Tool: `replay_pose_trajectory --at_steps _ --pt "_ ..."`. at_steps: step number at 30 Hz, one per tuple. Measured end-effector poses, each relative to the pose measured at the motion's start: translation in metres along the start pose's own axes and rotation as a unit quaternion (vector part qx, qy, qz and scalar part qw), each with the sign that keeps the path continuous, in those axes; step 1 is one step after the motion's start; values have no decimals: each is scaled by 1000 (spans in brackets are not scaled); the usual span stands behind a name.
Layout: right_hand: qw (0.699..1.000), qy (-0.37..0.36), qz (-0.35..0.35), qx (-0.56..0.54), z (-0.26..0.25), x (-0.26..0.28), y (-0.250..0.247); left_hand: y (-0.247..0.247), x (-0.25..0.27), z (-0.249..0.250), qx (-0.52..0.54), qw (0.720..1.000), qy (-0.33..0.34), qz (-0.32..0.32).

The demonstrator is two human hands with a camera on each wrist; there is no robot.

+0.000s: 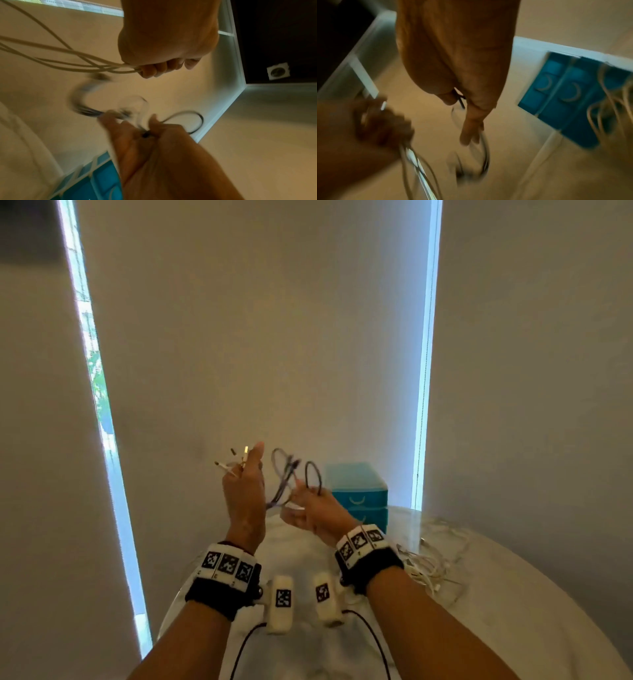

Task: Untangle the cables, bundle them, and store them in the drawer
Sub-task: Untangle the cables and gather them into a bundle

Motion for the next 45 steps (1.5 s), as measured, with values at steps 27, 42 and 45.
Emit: replay_pose_trajectory --at_steps 27,42,45 --pt "992 -53 113 24 58 86 -110 57 79 -166 -170 902 -310 -250" --pt "974 -91 206 5 67 88 -131 77 91 -197 -161 903 -286 -276" --pt "970 -81 230 9 72 89 -134 83 98 -188 -184 903 -261 -288"
Point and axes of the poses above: each hand's wrist, its own x-axis away from the middle knuckle, its own y-axis out of the palm, z = x × y, the point moved 10 cm from there along -x, towards the middle knuckle, and after that the axes turned 5 degrees about x, right-handed, at the moved point
